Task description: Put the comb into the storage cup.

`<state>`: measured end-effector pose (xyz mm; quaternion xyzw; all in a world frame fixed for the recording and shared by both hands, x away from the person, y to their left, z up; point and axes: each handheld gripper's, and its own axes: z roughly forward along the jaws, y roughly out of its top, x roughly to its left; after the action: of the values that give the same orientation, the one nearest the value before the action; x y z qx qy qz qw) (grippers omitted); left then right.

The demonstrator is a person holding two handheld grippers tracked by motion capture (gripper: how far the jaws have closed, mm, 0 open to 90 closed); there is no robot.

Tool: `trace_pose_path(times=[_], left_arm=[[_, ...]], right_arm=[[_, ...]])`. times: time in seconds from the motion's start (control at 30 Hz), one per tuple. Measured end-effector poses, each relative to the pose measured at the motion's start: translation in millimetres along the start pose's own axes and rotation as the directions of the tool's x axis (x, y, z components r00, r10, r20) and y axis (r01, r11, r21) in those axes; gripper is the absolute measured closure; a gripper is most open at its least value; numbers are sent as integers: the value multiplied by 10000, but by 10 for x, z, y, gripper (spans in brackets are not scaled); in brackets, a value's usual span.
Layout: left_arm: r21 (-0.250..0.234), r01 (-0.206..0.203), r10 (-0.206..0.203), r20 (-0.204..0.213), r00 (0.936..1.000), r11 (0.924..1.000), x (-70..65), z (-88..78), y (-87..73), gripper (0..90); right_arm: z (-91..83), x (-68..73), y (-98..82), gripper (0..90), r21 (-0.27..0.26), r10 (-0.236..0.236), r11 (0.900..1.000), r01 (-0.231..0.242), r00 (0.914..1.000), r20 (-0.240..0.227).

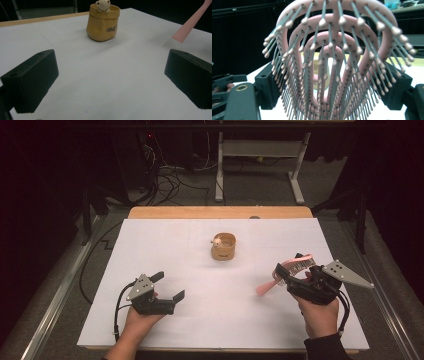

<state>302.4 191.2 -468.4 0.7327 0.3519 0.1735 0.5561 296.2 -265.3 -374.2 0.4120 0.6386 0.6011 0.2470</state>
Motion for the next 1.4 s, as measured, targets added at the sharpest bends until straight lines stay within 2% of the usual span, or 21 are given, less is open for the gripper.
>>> trace_pose_path(times=[0.13, 0.27, 0.47, 0.6, 0.73, 0.9, 0.97, 1.13, 1.4], left_arm=[[-138, -55, 53, -157, 9999, 9999, -6, -15, 4, 0], [-64, -151, 151, -83, 9999, 9999, -15, -10, 0, 0], [-92, -183, 182, -51, 9998, 9998, -19, -5, -2, 0], [-1, -280, 280, -28, 9996, 9996, -21, 0, -9, 0], [9, -295, 295, -188, 9994, 9996, -24, 8, -11, 0], [-95, -137, 138, 92, 9999, 9999, -32, 12, -9, 0], [-133, -193, 195, 170, 9997, 9997, -42, 15, -9, 0], [-100, -231, 232, 134, 9996, 9997, -48, 9, -8, 0], [-115, -193, 194, 113, 9997, 9997, -32, 0, -6, 0]], right_arm=[[-33, -16, 24, 205, -71, -285, 9996, 287, 9989, 380], [-56, -13, 50, 206, -138, -405, 9991, 413, 9978, 521], [-26, 53, 52, 205, -121, -594, 9981, 600, 9971, 468], [20, 110, 52, 205, -120, -749, 9971, 754, 9965, 384], [58, 156, 58, 205, -76, -850, 9963, 853, 9958, 341], [109, 197, 67, 205, -56, -953, 9954, 956, 9949, 332], [137, 221, 77, 205, -68, -1021, 9947, 1024, 9941, 379], [241, 285, 114, 205, -70, -1237, 9922, 1243, 9909, 532], [396, 316, 175, 205, -35, -1247, 9921, 1251, 9904, 589]])
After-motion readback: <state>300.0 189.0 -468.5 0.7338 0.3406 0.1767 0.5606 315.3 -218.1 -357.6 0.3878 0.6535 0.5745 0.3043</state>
